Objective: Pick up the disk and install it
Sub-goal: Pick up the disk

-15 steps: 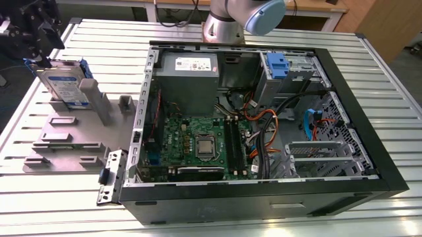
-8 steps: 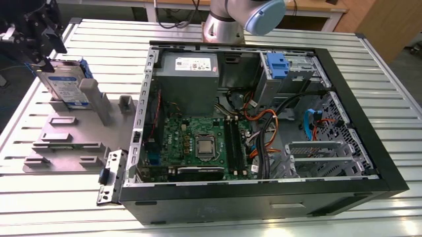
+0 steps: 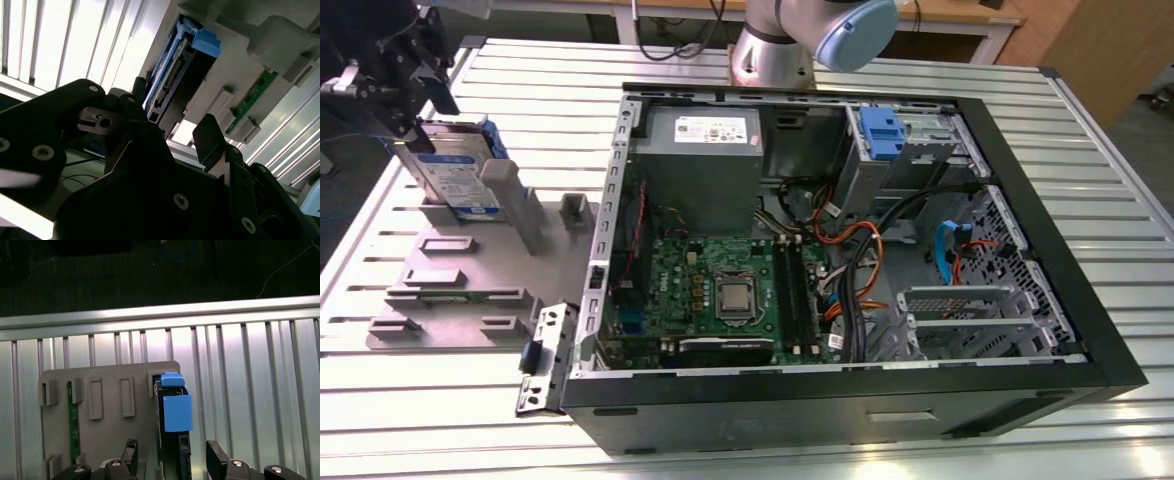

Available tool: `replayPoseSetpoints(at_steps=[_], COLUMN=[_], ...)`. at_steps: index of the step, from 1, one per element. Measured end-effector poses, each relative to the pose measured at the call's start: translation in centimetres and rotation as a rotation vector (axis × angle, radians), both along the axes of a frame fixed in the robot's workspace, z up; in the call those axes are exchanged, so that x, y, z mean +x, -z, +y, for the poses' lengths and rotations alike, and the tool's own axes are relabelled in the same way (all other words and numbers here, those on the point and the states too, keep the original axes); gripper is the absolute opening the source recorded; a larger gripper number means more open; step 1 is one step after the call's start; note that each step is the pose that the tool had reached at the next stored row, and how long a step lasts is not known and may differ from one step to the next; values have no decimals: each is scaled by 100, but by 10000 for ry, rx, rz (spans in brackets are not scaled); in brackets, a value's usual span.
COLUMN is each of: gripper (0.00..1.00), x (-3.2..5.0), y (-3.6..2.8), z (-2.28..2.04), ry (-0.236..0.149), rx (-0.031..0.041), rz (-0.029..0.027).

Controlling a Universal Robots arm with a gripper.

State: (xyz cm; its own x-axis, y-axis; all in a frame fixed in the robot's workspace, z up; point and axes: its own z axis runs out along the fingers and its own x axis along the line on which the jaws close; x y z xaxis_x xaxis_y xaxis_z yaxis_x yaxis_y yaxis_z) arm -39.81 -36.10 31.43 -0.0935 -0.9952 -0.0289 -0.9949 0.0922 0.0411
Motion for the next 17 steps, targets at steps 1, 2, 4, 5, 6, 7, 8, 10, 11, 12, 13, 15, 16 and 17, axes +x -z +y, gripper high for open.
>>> replayPoseSetpoints(at_steps=[1, 2, 4, 5, 6, 7, 8, 10, 11, 12, 13, 15, 16, 17], gripper=[65, 65, 65, 65, 65, 65, 65, 65, 65, 65, 65, 65, 65, 65], x=[0, 0, 0, 0, 0, 0, 0, 0, 0, 0, 0, 0, 0, 0], y=[15, 30, 47, 56, 69, 85, 97, 113, 113, 113, 114, 115, 115, 115], z=[0, 0, 0, 0, 0, 0, 0, 0, 0, 0, 0, 0, 0, 0], ry=[-5, -10, -14, -15, -16, -17, -18, -19, -20, -20, -19, -19, -20, -19], rx=[0, 0, 0, 0, 0, 0, 0, 0, -1, -1, -1, 0, 0, 0], rz=[0, -1, -1, -1, 0, 0, 0, -1, 1, 2, 2, 0, 0, 0])
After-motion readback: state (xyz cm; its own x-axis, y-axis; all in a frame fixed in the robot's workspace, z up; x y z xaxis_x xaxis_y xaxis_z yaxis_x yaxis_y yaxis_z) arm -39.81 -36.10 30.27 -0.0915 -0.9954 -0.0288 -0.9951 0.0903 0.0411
